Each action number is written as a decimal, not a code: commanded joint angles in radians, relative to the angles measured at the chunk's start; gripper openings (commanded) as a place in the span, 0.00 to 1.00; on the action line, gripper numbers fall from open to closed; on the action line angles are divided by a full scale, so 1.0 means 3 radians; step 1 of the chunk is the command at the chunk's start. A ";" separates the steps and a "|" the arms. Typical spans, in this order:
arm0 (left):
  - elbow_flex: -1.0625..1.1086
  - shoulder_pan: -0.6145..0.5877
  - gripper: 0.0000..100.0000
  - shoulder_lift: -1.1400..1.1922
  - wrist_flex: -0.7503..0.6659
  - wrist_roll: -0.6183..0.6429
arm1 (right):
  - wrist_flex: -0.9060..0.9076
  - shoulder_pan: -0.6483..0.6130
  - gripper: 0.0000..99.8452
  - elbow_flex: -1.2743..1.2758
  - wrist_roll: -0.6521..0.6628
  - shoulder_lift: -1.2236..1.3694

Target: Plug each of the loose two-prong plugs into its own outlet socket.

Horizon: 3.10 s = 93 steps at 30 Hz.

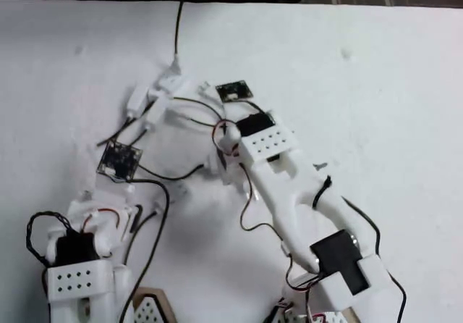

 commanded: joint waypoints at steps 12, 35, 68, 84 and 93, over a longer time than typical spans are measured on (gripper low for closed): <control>-0.0010 -0.0033 0.23 -0.0038 0.0015 0.0010 | 0.0274 0.0008 0.06 0.0015 0.1135 -0.0018; -0.0010 -0.0033 0.23 -0.0038 0.0015 0.0010 | -0.0355 -0.0202 0.12 0.0343 0.0757 0.0320; -0.0010 -0.0033 0.23 -0.0038 0.0015 0.0010 | -0.0540 0.0330 0.12 0.0143 0.0793 0.0540; 0.0000 -0.0033 0.23 -0.0038 0.0015 0.0010 | -0.0514 0.0299 0.02 0.0159 0.0793 0.0335; 0.0010 -0.0033 0.23 -0.0038 0.0015 0.0010 | 0.0182 0.0320 0.02 0.0184 0.1176 -0.0279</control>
